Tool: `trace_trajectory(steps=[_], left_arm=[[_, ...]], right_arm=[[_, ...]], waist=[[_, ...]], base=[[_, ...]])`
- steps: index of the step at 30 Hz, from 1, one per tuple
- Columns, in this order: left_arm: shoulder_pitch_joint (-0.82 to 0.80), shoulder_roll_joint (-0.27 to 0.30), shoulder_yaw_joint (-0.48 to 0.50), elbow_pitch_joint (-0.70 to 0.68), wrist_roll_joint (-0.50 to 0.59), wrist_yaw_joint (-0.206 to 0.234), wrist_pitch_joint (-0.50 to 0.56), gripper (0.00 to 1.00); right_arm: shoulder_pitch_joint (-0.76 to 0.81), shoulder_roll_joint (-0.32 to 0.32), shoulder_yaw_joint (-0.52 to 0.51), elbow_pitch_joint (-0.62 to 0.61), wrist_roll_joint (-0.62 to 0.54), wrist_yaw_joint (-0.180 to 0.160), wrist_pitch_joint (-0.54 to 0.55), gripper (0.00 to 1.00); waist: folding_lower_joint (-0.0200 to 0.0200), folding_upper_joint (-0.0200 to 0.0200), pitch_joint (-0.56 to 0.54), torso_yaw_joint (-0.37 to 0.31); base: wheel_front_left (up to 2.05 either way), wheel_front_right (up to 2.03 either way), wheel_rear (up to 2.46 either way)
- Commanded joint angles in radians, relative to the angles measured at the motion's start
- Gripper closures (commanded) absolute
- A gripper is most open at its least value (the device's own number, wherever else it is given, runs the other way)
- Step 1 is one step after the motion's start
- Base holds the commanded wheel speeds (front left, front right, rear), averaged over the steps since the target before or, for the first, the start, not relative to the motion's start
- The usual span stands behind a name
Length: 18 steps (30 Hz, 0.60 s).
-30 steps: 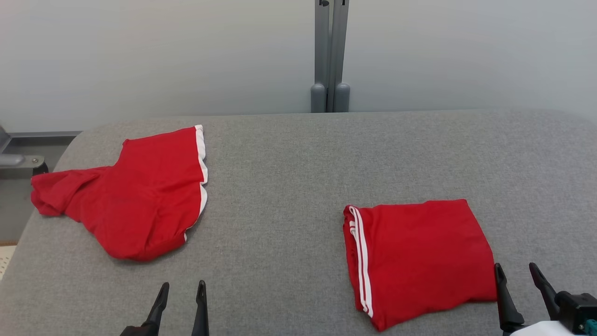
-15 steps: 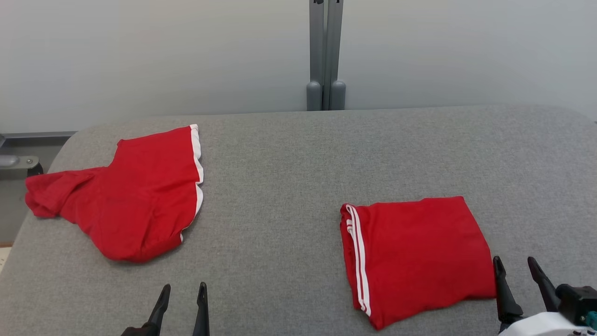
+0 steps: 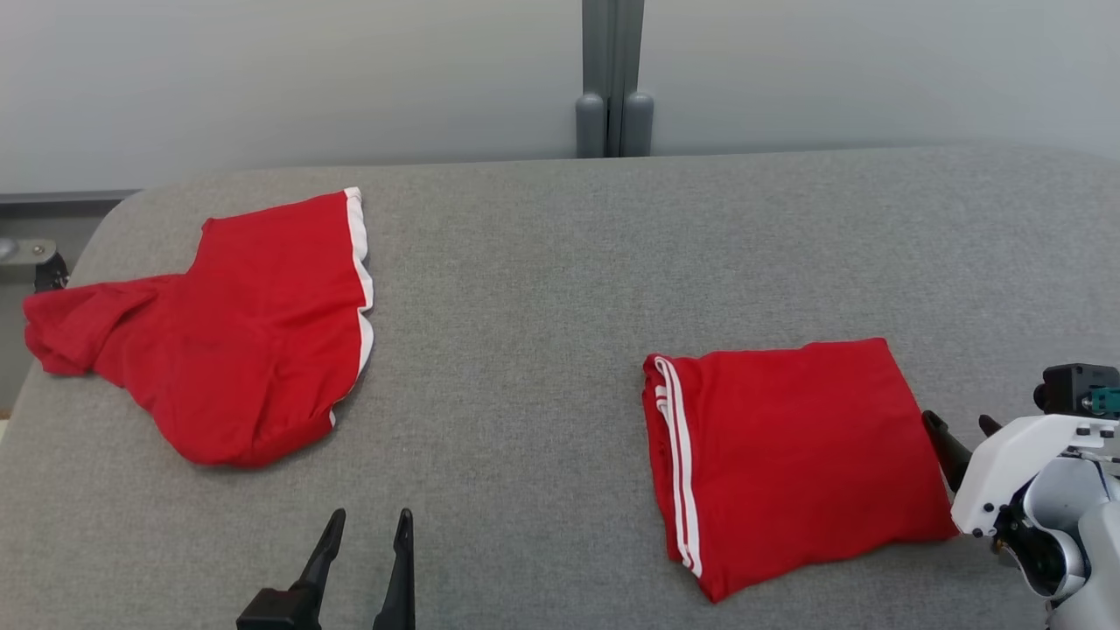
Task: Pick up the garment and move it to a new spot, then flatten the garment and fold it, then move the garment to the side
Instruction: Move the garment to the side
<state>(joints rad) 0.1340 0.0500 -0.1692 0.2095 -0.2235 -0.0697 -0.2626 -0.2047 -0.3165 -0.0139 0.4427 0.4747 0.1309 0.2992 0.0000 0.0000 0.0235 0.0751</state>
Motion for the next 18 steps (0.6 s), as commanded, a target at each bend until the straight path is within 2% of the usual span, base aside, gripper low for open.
trace_trajectory(steps=[1,7,10,11,12,13,18], left_arm=[[-0.024,0.001,-0.002,0.002,0.005,0.0,-0.003,0.0],[-0.051,0.001,-0.008,0.007,0.003,0.0,-0.003,0.0],[-0.057,0.001,-0.008,0.008,0.006,0.0,-0.003,0.0],[-0.059,0.001,-0.007,0.009,0.007,0.001,-0.003,0.0],[-0.06,0.001,-0.007,0.008,0.008,0.003,-0.003,0.0],[-0.063,0.001,-0.007,0.005,0.008,0.006,-0.003,0.0],[-0.07,0.001,-0.006,-0.004,0.009,0.007,-0.003,0.0]], right_arm=[[-0.025,0.008,0.002,0.026,-0.002,0.0,0.014,0.0],[-0.077,0.041,-0.007,0.145,-0.018,0.0,0.033,0.0],[-0.097,0.061,0.003,0.187,0.013,0.0,0.048,0.0],[-0.104,0.06,0.007,0.198,0.017,0.0,0.049,0.28],[-0.11,0.059,0.008,0.204,0.02,0.0,0.04,0.8],[-0.118,0.061,0.008,0.209,0.029,0.0,0.033,1.0],[-0.16,0.048,0.042,0.197,0.05,0.0,-0.003,1.0]], waist=[[0.0,0.0,0.037,0.028],[0.0,0.0,0.065,0.053],[0.0,0.0,0.07,0.055],[0.0,0.0,0.072,0.054],[0.0,0.0,0.075,0.052],[0.0,0.0,0.078,0.046],[0.0,0.0,0.096,-0.014]], base=[[0.0,0.0,0.0],[0.0,0.0,0.0],[0.0,0.0,0.0],[0.0,0.0,0.0],[0.0,0.0,0.0],[0.0,0.0,0.0],[0.0,0.0,0.0]])
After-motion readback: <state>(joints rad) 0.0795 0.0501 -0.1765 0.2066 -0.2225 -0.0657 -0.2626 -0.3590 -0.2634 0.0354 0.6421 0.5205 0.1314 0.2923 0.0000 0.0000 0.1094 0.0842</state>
